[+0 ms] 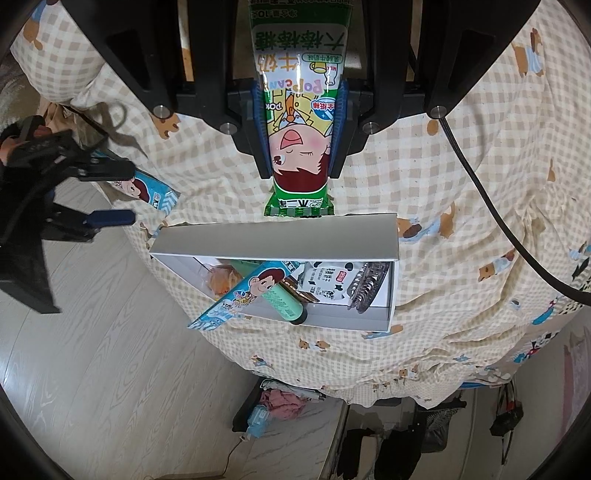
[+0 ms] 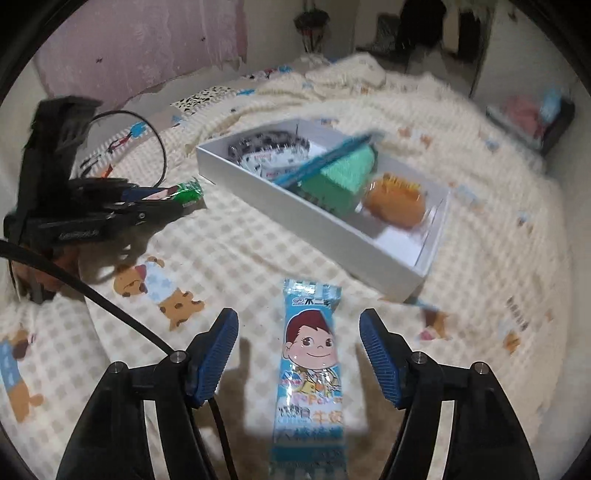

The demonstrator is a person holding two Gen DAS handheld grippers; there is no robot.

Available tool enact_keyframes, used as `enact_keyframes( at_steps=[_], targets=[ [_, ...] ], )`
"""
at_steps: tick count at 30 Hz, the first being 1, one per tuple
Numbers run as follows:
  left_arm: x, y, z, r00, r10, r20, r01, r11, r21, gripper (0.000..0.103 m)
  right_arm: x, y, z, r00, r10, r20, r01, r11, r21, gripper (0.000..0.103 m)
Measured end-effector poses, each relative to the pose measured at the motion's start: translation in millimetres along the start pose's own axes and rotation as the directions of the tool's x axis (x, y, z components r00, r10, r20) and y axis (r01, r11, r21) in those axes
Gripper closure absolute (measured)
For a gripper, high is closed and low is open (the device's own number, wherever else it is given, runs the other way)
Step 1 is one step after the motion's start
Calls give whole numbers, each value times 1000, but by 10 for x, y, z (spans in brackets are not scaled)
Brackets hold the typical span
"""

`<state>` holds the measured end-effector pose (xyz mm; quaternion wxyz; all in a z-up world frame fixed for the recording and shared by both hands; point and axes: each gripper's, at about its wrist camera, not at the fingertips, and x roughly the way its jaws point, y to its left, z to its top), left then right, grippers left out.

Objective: Organize objects
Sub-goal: 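Grasp the blue milk-candy stick pack with the right gripper and lift it, then carry the green and blue candy packs with both grippers over the white box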

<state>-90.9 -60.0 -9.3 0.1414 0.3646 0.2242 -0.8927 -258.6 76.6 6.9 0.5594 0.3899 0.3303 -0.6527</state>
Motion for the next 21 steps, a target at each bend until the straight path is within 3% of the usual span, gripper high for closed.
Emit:
enact_keyframes(
  at_steps=[2, 3, 5, 7, 12, 17, 21],
  targets=[
    [-3, -1, 2, 1000, -1, -1, 1, 1000, 1, 71, 110, 0, -14, 999, 17, -33, -18, 1000, -24, 70],
    [-2, -2, 2, 1000, -1, 0, 1, 1000, 0, 71, 140, 30, -32, 999, 15, -40, -17, 999, -51, 73],
    [-2, -2, 3, 1000, -1, 1, 1, 1000, 1, 71, 153, 81, -71, 999, -12, -30, 9, 994, -108, 73],
    [-4, 0, 3, 1000, 0, 0, 0, 1000, 2, 71, 82, 59, -74, 1000, -6, -4, 6, 997, -83, 75],
    [-2, -5, -1, 1000, 0, -1, 0, 1000, 2, 71, -294, -6, -26, 981, 109, 158, -109, 994, -7, 76],
    [-2, -5, -2, 1000, -1, 0, 1, 1000, 1, 71, -540, 138, -9, 907, 266, 326, -269, 962, -39, 75],
    [-3, -5, -1, 1000, 0, 0, 0, 1000, 1, 71, -414, 180, -59, 874, 277, 399, -288, 957, -35, 75]
  ],
)
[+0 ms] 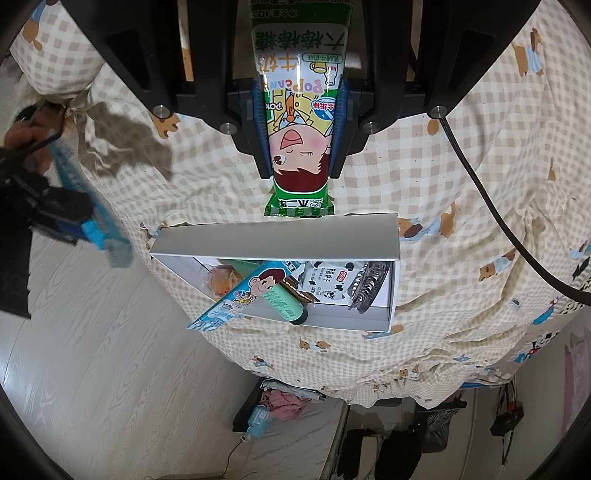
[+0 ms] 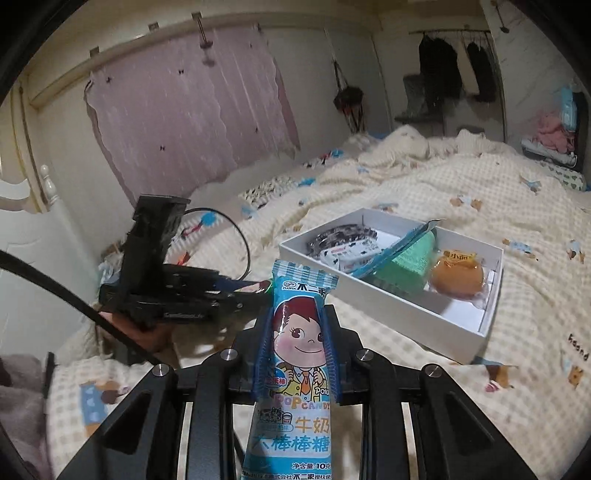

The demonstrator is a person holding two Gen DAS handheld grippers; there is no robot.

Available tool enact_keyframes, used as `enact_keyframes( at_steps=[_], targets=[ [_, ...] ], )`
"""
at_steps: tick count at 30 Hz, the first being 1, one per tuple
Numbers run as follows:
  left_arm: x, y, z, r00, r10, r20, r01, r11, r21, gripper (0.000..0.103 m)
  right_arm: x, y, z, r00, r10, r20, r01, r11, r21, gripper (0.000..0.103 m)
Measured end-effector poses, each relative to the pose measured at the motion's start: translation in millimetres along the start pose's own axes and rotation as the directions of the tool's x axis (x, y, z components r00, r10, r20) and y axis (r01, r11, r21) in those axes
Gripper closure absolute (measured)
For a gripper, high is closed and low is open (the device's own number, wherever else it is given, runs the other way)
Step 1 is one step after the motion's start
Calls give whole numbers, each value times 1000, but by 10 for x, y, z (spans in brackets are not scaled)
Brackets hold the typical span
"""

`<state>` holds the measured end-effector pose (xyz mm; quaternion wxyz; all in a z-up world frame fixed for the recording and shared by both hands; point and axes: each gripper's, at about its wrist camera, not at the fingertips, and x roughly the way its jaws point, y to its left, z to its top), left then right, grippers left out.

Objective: Organize objects
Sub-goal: 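Carry the green and blue candy packs with both grippers over the white box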

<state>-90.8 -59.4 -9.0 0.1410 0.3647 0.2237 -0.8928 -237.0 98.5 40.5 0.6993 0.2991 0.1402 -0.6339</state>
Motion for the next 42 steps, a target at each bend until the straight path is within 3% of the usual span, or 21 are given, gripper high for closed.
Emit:
enact_keyframes(
  at_steps=[6, 13, 42],
  targets=[
    [18, -10, 2, 1000, -1, -7, 1, 1000, 5, 71, 157, -300, -163, 997, 71, 20, -73, 987, 145, 75],
    [37, -1, 5, 1000, -6, -11, 6, 1000, 3, 71, 185, -478, -343, 995, 89, 33, -95, 962, 256, 75],
    [45, 5, -4, 1000, -5, -14, 5, 1000, 5, 71, 196, -448, -371, 997, 81, 13, -82, 968, 239, 75]
  ],
)
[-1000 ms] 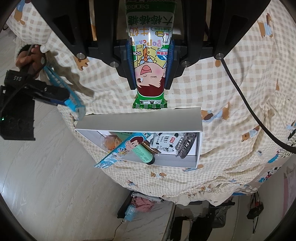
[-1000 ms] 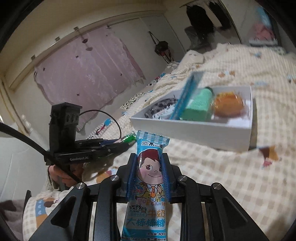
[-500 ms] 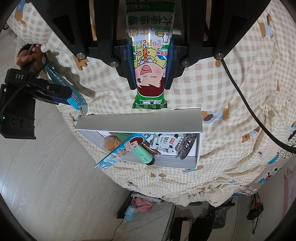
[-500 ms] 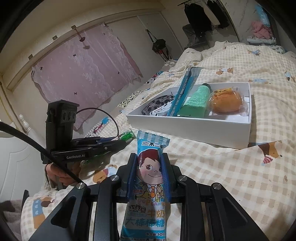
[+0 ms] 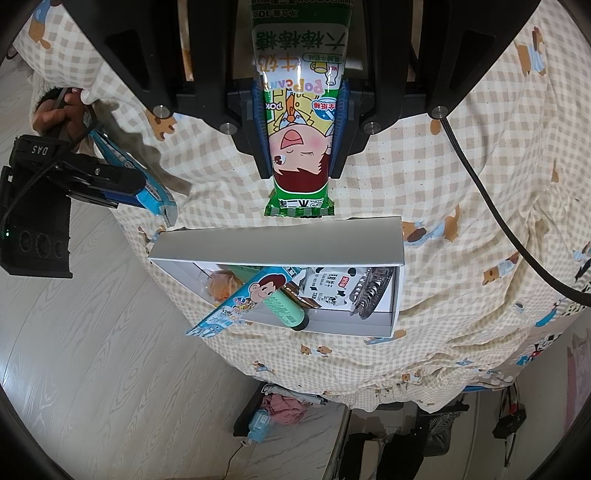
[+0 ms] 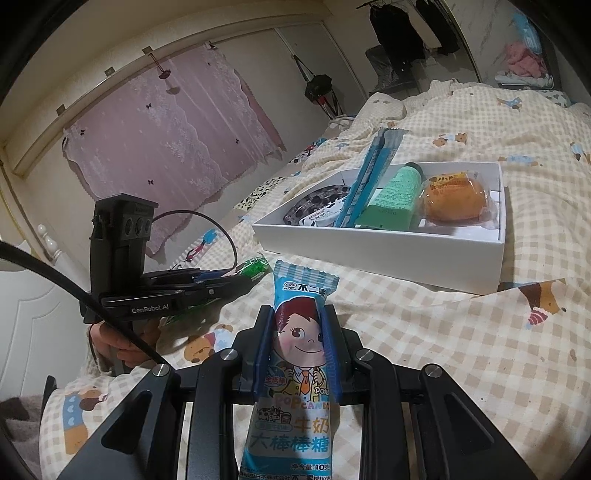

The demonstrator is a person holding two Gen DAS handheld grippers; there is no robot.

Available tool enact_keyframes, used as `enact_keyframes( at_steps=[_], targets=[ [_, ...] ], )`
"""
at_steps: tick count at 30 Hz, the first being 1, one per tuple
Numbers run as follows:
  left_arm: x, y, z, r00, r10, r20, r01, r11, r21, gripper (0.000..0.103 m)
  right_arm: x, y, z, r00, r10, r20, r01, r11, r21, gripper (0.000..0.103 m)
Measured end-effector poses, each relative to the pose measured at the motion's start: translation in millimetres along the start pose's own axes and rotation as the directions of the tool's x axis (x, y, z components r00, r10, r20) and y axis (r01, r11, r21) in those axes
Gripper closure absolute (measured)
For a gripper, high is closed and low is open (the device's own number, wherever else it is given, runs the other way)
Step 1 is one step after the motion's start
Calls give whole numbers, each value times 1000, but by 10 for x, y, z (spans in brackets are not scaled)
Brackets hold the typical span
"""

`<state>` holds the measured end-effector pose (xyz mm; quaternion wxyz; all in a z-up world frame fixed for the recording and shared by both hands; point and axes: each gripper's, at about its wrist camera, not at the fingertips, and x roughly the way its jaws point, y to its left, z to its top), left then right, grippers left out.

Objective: Organize objects
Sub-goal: 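Carry the green and blue candy packs with both grippers over the white box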

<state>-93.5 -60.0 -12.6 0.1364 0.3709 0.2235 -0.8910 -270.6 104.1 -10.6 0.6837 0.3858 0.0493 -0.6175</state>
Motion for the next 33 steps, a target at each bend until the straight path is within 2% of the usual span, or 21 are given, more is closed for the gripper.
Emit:
enact_keyframes(
  at_steps=[6, 10, 13, 17, 20, 22, 26, 29, 31, 33],
  targets=[
    [0, 7, -22, 1000, 6, 7, -6, 1000, 0, 71, -5, -8, -6, 1000, 2, 3, -2, 1000, 5, 75],
    [-124, -2, -3, 998, 10, 57, -10, 1000, 5, 71, -85, -40, 22, 1000, 15, 25, -15, 1000, 22, 75],
    [-292, -69, 76, 994, 25, 110, -31, 998, 50, 71, -181, -15, 143, 999, 21, 40, -22, 1000, 6, 75],
    [-444, -202, 296, 987, 38, 153, -58, 990, 128, 71, -293, 79, 455, 997, 5, 72, -2, 999, -39, 75],
    [-480, -235, 555, 984, 34, 173, -57, 990, 127, 71, -291, 98, 762, 994, -31, 102, 36, 998, -49, 75],
    [-489, -277, 751, 980, 55, 189, -81, 988, 133, 71, -269, 66, 996, 991, -56, 118, 61, 997, -36, 75],
    [-538, -385, 1161, 973, 65, 222, -100, 984, 149, 71, -254, 40, 1533, 972, -146, 183, 151, 988, -14, 75],
    [-516, -438, 1438, 967, 84, 240, -119, 983, 138, 71, -246, 13, 1806, 952, -196, 236, 201, 980, 4, 75],
    [-461, -476, 1556, 954, 116, 278, -162, 976, 147, 71, -196, -31, 1852, 938, -222, 266, 225, 974, 20, 75],
    [-329, -483, 1589, 948, 128, 293, -177, 973, 149, 71, -107, -129, 1788, 926, -231, 299, 226, 973, 53, 75]
  ],
)
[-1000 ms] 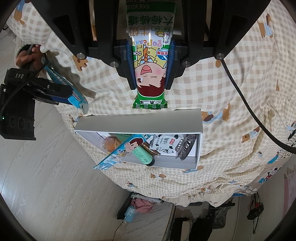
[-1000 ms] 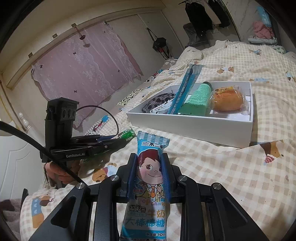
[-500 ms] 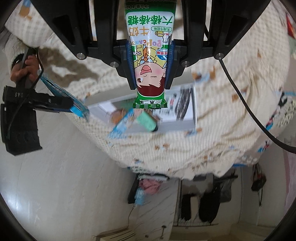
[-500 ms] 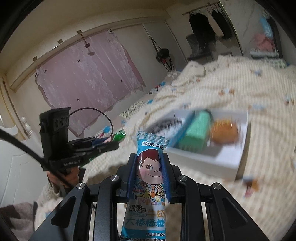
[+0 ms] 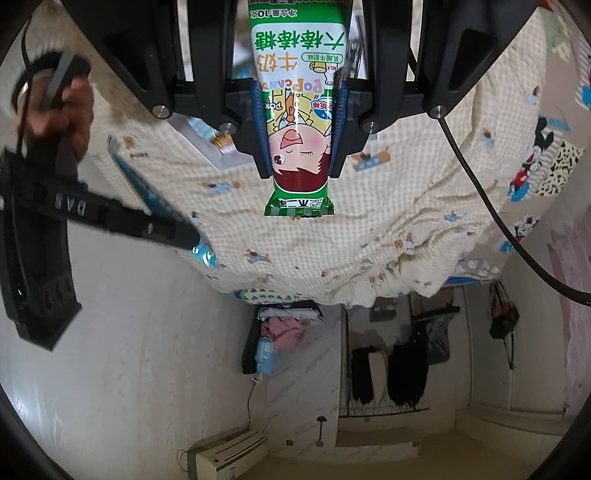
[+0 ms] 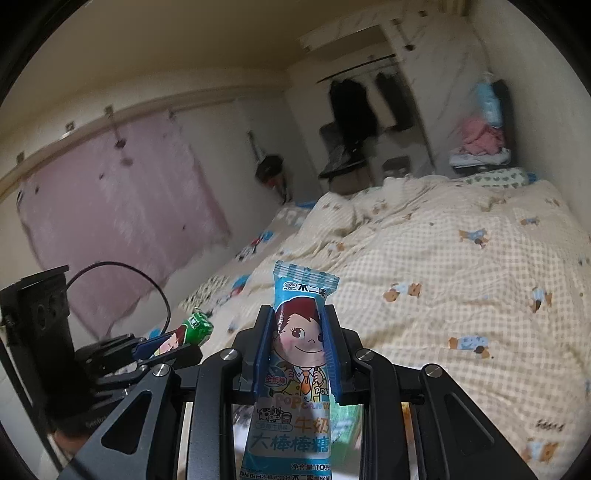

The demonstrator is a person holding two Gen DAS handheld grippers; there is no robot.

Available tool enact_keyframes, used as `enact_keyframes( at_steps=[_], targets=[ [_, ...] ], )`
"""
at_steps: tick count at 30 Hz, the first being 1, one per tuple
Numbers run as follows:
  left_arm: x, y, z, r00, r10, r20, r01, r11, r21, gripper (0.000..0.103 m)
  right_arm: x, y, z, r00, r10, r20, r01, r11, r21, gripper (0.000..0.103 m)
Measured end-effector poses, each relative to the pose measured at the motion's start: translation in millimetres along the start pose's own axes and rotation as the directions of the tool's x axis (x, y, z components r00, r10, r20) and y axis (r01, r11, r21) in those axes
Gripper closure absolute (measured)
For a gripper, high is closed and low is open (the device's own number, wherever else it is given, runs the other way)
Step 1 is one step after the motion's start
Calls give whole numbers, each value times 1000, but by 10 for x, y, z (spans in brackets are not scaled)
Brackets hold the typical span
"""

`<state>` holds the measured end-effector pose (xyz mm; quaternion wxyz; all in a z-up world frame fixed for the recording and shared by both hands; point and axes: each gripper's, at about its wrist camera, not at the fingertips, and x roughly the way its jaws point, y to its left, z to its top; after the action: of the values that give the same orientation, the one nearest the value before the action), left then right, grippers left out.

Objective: Organize objects
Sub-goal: 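Carry the green and blue candy packs with both grippers over the white box, then release both candy packs into the box, opening both grippers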

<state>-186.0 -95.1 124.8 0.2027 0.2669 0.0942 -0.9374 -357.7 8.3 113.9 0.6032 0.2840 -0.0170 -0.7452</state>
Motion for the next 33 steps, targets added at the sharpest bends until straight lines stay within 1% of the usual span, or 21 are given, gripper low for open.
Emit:
enact_keyframes(
  at_steps=[2, 3, 5, 6, 7, 8, 9, 10, 11, 12, 14, 17, 20, 23, 27, 28, 29, 30, 31, 32, 33],
  targets=[
    [174, -3, -100, 1000, -16, -2, 16, 1000, -22, 71, 104, -46, -197, 1000, -17, 17, 16, 1000, 12, 75],
    [291, 6, -187, 999, -31, -20, 30, 998, -50, 71, 163, -56, -316, 1000, -22, 16, 21, 1000, 8, 75],
    [511, 15, -336, 996, -54, -76, 47, 995, -88, 71, 234, -80, -527, 1000, 1, 22, -1, 1000, 3, 75],
    [635, 14, -436, 991, -56, -119, 45, 994, -97, 71, 258, -92, -604, 1000, 15, 24, -15, 1000, 8, 75],
    [706, 3, -493, 989, -49, -142, 36, 995, -93, 71, 285, -99, -666, 1000, 21, 17, -22, 1000, 14, 75],
    [770, -6, -548, 986, -33, -163, 19, 996, -82, 71, 337, -105, -707, 1000, 15, -13, -14, 1000, 14, 75],
    [825, -22, -602, 984, -9, -180, -2, 998, -65, 71, 391, -106, -725, 999, -10, -45, 10, 1000, 3, 75],
    [864, -34, -658, 982, 19, -190, -27, 999, -39, 71, 454, -85, -750, 995, -60, -78, 58, 998, -28, 75],
    [890, -46, -704, 980, 31, -196, -37, 999, -26, 71, 494, -62, -767, 991, -99, -92, 94, 994, -62, 75],
    [906, -43, -739, 979, 39, -202, -44, 999, -17, 71, 512, -66, -796, 988, -117, -99, 109, 991, -82, 75],
    [947, -9, -783, 976, 32, -216, -38, 999, -22, 71, 570, -73, -842, 981, -149, -125, 137, 986, -99, 75],
    [1043, -11, -793, 972, 39, -232, -49, 998, -37, 71, 631, -123, -861, 971, -185, -149, 170, 980, -106, 75],
    [1056, 5, -831, 970, 40, -238, -51, 998, -41, 71, 708, -153, -907, 959, -223, -175, 201, 970, -140, 75],
    [1076, -18, -845, 969, 48, -242, -57, 998, -30, 71, 767, -187, -949, 951, -232, -204, 207, 969, -137, 75],
    [1057, -30, -832, 972, 52, -231, -58, 998, -22, 69, 727, -192, -937, 958, -215, -188, 193, 973, -127, 74],
    [1045, -29, -824, 972, 55, -228, -61, 998, -22, 65, 706, -189, -926, 960, -215, -180, 194, 973, -126, 69],
    [1028, -32, -818, 972, 57, -226, -63, 998, -22, 62, 679, -179, -910, 962, -215, -170, 195, 973, -125, 51],
    [1012, -27, -811, 973, 58, -222, -64, 998, -23, 61, 649, -165, -897, 964, -214, -158, 196, 973, -122, 37],
    [989, -20, -802, 975, 58, -215, -65, 998, -27, 57, 615, -152, -886, 968, -208, -144, 191, 974, -121, 17],
    [962, -8, -792, 976, 57, -208, -65, 997, -31, 52, 544, -132, -873, 975, -191, -114, 177, 976, -124, 16],
    [935, 0, -780, 978, 57, -202, -65, 997, -36, 50, 511, -110, -859, 978, -184, -100, 171, 977, -128, 16]
  ],
)
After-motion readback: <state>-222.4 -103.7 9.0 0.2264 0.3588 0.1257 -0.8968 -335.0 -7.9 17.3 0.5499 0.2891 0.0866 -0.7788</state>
